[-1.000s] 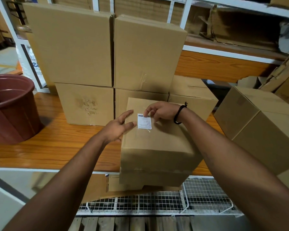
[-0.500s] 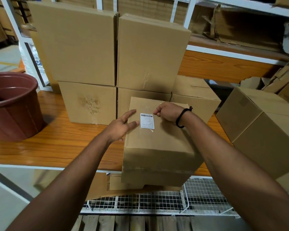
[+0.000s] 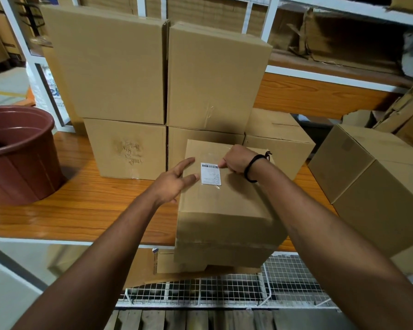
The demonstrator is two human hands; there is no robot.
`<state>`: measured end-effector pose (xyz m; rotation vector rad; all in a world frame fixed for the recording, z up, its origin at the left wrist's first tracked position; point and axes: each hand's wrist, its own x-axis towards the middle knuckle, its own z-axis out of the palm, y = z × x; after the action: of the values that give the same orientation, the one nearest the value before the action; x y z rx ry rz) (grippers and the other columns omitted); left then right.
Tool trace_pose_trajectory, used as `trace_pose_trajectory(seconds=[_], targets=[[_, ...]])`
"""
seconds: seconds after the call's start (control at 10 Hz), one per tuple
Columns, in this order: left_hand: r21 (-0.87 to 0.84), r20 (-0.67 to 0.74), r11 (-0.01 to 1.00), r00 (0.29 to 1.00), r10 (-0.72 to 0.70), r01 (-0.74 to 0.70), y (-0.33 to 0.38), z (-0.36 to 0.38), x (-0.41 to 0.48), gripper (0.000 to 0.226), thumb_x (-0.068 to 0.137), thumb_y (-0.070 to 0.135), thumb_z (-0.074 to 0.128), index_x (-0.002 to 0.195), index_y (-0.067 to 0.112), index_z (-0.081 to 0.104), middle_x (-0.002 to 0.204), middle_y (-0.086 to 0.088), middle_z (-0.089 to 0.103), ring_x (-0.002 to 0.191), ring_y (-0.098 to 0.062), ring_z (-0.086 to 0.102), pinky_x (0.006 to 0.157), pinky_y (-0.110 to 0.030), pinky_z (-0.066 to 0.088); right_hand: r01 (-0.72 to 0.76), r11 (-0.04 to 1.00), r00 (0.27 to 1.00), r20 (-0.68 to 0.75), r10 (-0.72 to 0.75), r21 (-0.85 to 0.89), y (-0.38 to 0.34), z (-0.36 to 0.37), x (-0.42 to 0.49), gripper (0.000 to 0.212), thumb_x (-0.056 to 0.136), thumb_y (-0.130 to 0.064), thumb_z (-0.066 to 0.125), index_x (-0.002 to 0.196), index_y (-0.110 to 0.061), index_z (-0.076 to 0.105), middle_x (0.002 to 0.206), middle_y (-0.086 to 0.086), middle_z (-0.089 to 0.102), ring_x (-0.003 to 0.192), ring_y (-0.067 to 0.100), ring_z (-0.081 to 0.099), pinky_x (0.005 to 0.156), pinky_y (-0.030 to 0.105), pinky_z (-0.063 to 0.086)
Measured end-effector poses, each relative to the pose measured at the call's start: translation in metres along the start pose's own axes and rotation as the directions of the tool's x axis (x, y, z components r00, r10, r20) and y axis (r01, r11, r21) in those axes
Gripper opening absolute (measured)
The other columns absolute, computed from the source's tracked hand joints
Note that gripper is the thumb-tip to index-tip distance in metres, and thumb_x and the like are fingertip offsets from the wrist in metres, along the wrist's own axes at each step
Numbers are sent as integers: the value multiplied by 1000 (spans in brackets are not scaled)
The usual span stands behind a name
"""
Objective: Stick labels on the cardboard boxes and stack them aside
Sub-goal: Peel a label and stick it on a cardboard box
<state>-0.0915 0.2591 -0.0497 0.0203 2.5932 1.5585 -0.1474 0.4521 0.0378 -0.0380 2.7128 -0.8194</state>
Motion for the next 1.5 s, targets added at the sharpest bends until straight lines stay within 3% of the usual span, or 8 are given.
trace_pose_trajectory(seconds=[0.1,0.3,0.4,0.6,0.7,0.9,1.2,1.5], targets=[[-3,2,1000,1000,-11,11,-1,0,0,55,91,57,56,139,64,29,143,-5,48,111,-24,58,79,-44,59,-3,1000,999,-42,1,-31,-1,6,1,32,88,-10,54,117,1,64,116,21,64,82,25,55,57,22,39],[14,-8,1000,1000,-8,8,-1,0,0,57,91,57,57,141,61,29,149,-6,44,120,-25,54,78,-39,58,-59,994,995,-69,65,91,-5,7,-7,30,90,-9,54,116,-1,65,120,18,64,114,33,59,56,21,41],[-1,-2,1000,1000,-4,4,-1,1,-1,57,91,58,56,141,61,29,149,-6,44,117,-26,56,78,-41,59,13,985,997,-70,-26,-174,-5,12,-4,35,96,-2,40,126,-2,59,125,16,61,113,31,58,77,26,47],[19,-5,1000,1000,-16,16,2,1,-2,57,90,59,56,140,62,29,146,-5,47,113,-24,58,73,-40,60,-65,988,998,15,63,141,-8,-1,-6,33,87,6,42,110,9,65,76,2,63,56,14,43,51,23,34],[4,5,1000,1000,-12,12,4,1,-4,58,91,58,56,141,61,28,149,-4,44,116,-25,56,75,-41,60,-80,981,997,-1,82,174,-7,-3,-10,29,87,5,42,100,3,68,91,8,68,61,16,48,54,23,36],[8,3,1000,1000,-23,23,7,-2,-8,58,90,56,57,141,61,29,151,-3,41,118,-26,56,77,-48,60,-83,984,996,7,83,156,-13,-3,-9,18,89,1,48,86,-6,64,70,3,58,64,16,51,53,23,39],[6,9,1000,1000,-6,6,4,-2,-5,59,90,58,57,141,60,29,150,-2,44,118,-25,57,77,-47,61,-116,977,993,38,111,180,-9,-3,-8,39,83,13,38,106,5,69,79,1,65,73,17,51,54,25,34],[-10,9,1000,1000,12,-12,2,-2,-4,59,88,59,58,140,61,30,150,-2,43,116,-26,58,77,-50,60,-153,961,988,60,143,231,-13,2,-12,40,83,8,35,83,-8,72,58,-2,59,51,13,37,48,24,28]])
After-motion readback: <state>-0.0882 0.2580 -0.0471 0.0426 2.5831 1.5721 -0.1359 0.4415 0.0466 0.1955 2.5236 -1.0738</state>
